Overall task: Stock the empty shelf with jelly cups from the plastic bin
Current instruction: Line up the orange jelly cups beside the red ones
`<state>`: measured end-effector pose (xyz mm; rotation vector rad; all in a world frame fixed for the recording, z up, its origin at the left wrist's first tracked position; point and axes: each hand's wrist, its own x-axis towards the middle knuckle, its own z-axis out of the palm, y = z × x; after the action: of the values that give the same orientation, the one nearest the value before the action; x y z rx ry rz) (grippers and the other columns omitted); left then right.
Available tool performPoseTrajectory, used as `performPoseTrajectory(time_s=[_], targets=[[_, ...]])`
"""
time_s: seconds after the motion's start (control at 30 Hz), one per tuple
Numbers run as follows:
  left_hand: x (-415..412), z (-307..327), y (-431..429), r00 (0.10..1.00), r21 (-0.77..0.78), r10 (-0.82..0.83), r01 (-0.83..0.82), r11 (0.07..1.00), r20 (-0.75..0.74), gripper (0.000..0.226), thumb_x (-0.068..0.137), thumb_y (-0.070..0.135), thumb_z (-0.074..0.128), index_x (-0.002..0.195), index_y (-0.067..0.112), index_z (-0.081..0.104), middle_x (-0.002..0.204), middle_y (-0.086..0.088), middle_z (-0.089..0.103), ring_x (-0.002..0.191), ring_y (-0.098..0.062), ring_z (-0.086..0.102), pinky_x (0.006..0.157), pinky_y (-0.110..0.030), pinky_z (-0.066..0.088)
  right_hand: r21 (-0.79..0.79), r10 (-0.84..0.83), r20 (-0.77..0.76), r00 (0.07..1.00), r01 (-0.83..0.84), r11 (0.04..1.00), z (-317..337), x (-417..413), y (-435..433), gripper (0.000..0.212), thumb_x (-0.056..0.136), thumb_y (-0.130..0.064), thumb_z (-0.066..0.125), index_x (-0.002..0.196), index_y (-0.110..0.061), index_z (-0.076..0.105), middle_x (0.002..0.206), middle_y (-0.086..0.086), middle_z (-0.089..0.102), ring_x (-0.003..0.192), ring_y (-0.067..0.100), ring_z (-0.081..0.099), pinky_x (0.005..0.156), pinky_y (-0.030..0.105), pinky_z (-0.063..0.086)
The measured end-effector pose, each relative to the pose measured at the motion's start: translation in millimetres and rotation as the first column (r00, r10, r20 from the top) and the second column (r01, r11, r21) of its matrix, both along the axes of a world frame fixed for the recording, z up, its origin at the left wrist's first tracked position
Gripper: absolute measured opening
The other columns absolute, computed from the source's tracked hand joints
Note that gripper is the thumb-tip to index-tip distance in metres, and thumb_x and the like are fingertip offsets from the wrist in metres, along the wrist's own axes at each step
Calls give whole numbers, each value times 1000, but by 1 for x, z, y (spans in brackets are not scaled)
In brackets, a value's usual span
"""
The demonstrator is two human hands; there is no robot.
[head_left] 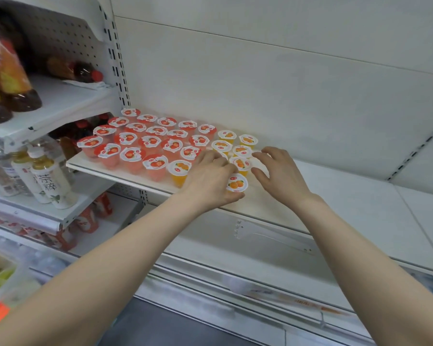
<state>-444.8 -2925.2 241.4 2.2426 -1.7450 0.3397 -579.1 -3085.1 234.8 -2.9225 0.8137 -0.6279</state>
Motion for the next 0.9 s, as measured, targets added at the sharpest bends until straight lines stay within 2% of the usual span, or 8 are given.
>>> performPoseTrajectory(time_s=[0.23, 0.4, 0.53, 0.8, 0.9], targets=[[2, -10, -10, 998, 22, 61, -61, 998, 8, 60, 79, 66, 54, 118, 22, 65, 118, 0, 64, 123, -26, 42, 107, -40, 27, -55, -17, 31, 999, 19, 998, 4, -2, -5, 38, 97, -30, 55, 132, -14, 57, 132, 11, 55, 124, 32, 45, 99, 43, 39], [2, -12, -9, 998, 43, 58, -59, 997, 16, 69, 78, 72, 52, 126, 24, 59, 127, 1, 59, 127, -25, 40, 110, -41, 27, -51, -17, 34, 999, 19, 999, 7, 1, -2, 39, 98, -30, 54, 133, -14, 56, 132, 11, 54, 124, 31, 45, 100, 42, 38], [7, -11, 0, 999, -23, 36, -37, 999, -14, 74, 78, 73, 50, 129, 21, 58, 128, 0, 59, 124, -26, 44, 106, -39, 33, -72, -12, 30, 999, 14, 997, 14, 4, 4, 40, 98, -30, 53, 133, -13, 55, 132, 11, 55, 124, 32, 46, 99, 44, 39], [48, 8, 52, 995, -149, 96, -96, 984, -6, 55, 92, 53, 49, 132, 16, 55, 128, -6, 59, 120, -28, 49, 97, -39, 40, -137, 45, 30, 999, -40, 990, 29, 31, 44, 41, 99, -29, 51, 135, -9, 53, 133, 14, 55, 123, 36, 47, 100, 46, 39], [74, 9, 85, 990, -157, 143, -138, 978, 20, 54, 93, 48, 51, 134, 14, 54, 130, -7, 59, 120, -29, 50, 100, -40, 39, -178, 92, 47, 995, -82, 981, 28, 49, 71, 44, 96, -32, 47, 131, -6, 57, 128, 17, 59, 117, 37, 52, 97, 46, 42]])
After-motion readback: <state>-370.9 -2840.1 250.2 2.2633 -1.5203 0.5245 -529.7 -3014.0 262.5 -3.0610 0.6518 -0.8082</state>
